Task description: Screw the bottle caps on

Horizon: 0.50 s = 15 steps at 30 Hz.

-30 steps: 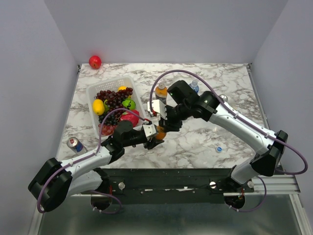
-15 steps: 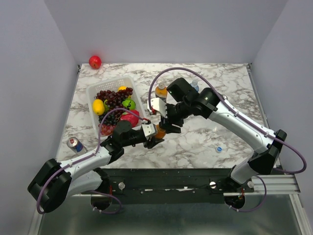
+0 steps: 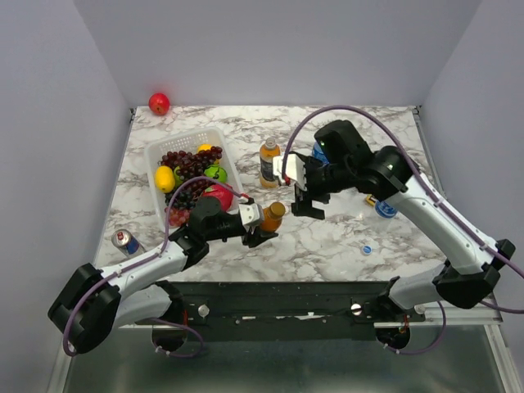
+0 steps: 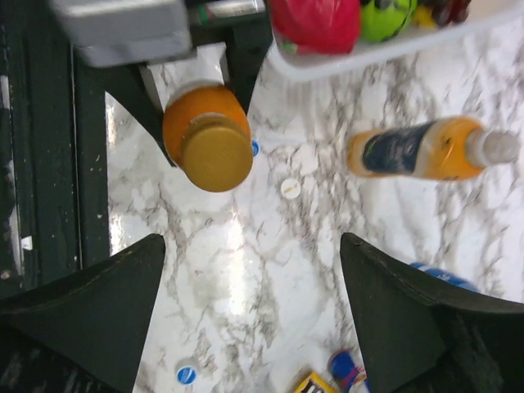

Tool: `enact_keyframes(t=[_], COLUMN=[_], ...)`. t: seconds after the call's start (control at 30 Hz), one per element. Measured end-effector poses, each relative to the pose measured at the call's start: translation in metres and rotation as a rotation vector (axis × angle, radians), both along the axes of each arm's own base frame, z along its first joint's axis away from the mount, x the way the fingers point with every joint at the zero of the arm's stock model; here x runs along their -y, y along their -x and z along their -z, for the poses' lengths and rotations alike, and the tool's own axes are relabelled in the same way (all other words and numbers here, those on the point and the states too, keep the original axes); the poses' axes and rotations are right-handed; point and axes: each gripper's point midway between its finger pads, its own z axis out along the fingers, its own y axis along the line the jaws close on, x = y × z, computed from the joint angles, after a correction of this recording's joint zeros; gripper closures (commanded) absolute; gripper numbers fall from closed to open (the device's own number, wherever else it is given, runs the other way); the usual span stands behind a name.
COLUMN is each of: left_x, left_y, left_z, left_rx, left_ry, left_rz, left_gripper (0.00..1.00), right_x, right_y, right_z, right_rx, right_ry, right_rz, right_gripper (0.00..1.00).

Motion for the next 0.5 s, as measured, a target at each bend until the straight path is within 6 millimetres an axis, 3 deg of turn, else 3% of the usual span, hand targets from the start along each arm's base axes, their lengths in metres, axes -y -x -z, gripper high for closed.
enact_keyframes(t=[0.1,0.17,0.4,0.5], left_x=[0.003,0.005,0.008,0.008], left_y=[0.003,0.004,0.006,0.008], left_z=[-0.003,-0.005,-0.012,-0.012], left_rx=[-0.023,-0.034,-0.048,-0.055], left_ry=[0.007,0.01,0.011,0.008], left_rz=[0.027,0.041,0.074,0.083], left_gripper=[1.0,1.0,1.0,1.0], right_x=[-0.008,-0.015,-0.036,-0.038], right_y=[0.008,0.014,0.016,0.019], right_z=[-0.019,-0.019,0.017,0.022], right_rx=[0.047,0.048,-0.023,-0.016], right_ry=[-0.077,-0.091,-0.028,-0.019], right_rz=[-0.082,-0.142,-0.28,-0.308], right_gripper=[0.05,0.05,0.05,0.04])
